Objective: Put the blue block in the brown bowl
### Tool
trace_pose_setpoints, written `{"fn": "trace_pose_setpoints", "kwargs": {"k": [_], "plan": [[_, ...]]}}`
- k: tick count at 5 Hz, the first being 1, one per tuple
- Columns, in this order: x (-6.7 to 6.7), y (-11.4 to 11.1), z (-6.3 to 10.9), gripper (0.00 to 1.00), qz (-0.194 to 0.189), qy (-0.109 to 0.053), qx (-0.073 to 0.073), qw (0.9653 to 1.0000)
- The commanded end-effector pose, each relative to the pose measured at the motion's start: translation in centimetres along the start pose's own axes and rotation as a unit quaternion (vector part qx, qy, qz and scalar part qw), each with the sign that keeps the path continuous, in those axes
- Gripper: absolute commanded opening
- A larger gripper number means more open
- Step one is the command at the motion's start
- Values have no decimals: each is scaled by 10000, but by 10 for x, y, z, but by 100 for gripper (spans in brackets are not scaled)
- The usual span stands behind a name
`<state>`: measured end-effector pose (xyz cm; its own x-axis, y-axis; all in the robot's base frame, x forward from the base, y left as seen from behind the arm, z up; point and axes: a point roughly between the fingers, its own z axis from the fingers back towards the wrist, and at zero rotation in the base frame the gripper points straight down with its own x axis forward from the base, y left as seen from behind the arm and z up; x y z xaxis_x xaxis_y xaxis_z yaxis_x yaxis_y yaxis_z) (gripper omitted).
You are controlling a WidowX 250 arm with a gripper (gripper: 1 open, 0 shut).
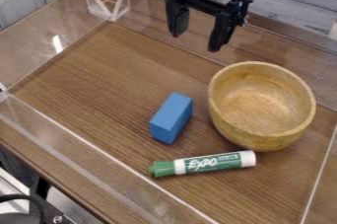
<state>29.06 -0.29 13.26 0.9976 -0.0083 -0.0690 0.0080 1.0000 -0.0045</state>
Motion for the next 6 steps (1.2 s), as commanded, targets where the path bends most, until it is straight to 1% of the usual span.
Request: {"fn": "trace_pose_setpoints", "kwargs": {"k": [1, 2, 3, 5, 6], "plan": [[-9, -1, -7, 100, 45, 4, -20, 10000], [-27, -1, -13, 100, 81, -134, -53, 9999], [-41, 0, -17, 100, 136, -295, -62, 9995], [-46, 1, -30, 100, 99, -320, -147, 9993], [-47, 0, -35, 100, 66, -294, -185, 9994]]}}
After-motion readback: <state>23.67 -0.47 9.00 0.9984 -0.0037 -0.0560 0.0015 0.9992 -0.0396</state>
